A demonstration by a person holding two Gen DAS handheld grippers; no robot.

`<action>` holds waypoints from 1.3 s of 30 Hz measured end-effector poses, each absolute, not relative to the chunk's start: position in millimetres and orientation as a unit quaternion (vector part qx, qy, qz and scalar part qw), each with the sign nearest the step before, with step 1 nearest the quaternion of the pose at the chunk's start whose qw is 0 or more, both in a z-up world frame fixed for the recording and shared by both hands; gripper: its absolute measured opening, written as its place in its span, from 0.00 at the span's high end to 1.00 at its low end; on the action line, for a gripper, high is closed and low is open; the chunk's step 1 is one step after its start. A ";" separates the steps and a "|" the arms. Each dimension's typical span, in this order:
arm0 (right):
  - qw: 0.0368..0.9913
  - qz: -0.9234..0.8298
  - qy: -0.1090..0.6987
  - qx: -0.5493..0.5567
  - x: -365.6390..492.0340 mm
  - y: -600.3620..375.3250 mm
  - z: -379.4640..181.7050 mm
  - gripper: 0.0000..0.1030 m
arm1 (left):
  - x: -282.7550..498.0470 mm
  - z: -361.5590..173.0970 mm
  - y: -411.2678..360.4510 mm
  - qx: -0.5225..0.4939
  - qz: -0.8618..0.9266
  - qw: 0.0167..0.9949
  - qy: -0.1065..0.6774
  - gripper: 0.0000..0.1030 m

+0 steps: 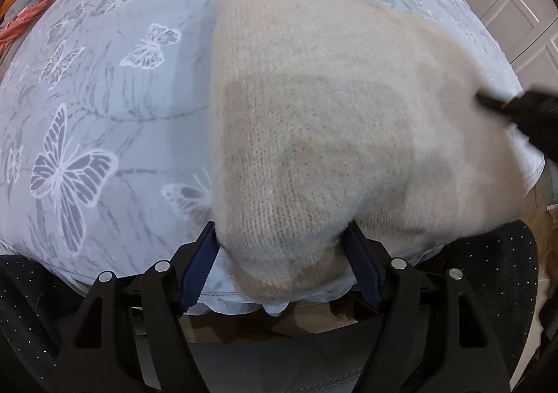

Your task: Fold small clothes

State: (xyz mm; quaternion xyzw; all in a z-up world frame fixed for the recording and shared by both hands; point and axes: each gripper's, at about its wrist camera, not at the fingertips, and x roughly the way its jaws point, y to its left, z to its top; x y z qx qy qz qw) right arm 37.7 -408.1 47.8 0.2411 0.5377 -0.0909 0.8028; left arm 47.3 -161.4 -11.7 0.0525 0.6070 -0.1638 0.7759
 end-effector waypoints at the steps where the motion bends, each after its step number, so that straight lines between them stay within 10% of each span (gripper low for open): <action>1: 0.791 -0.097 0.556 0.236 39.2 -407.9 33.1 0.92 | 47.0 -13.8 -162.1 0.051 -0.165 0.773 0.610 0.32; 20: 0.787 -0.066 0.588 0.172 3.4 -356.7 41.0 0.92 | 38.9 18.1 -160.1 0.040 -0.179 0.789 0.587 0.33; 23: 0.813 -0.081 0.547 0.183 -16.2 -369.3 68.3 0.71 | 37.1 47.5 -161.3 0.031 -0.191 0.810 0.554 0.33; 25: 0.816 -0.105 0.535 0.191 -23.8 -381.6 63.5 0.38 | 41.1 51.3 -165.7 0.027 -0.192 0.813 0.549 0.33; 27: 0.795 -0.115 0.564 0.191 -18.8 -384.9 40.6 0.39 | 47.9 45.9 -174.3 0.030 -0.186 0.810 0.556 0.33; 31: 0.779 -0.081 0.580 0.224 -13.9 -384.5 25.8 0.79 | 49.5 45.8 -184.2 0.042 -0.178 0.810 0.557 0.33; 35: 0.822 -0.065 0.525 0.211 -26.2 -383.7 80.6 0.80 | 47.6 37.5 -181.7 0.064 -0.170 0.809 0.559 0.33; 39: 0.746 -0.083 0.640 0.165 -14.2 -378.5 -2.9 0.75 | 45.3 17.1 -191.8 0.103 -0.161 0.801 0.567 0.28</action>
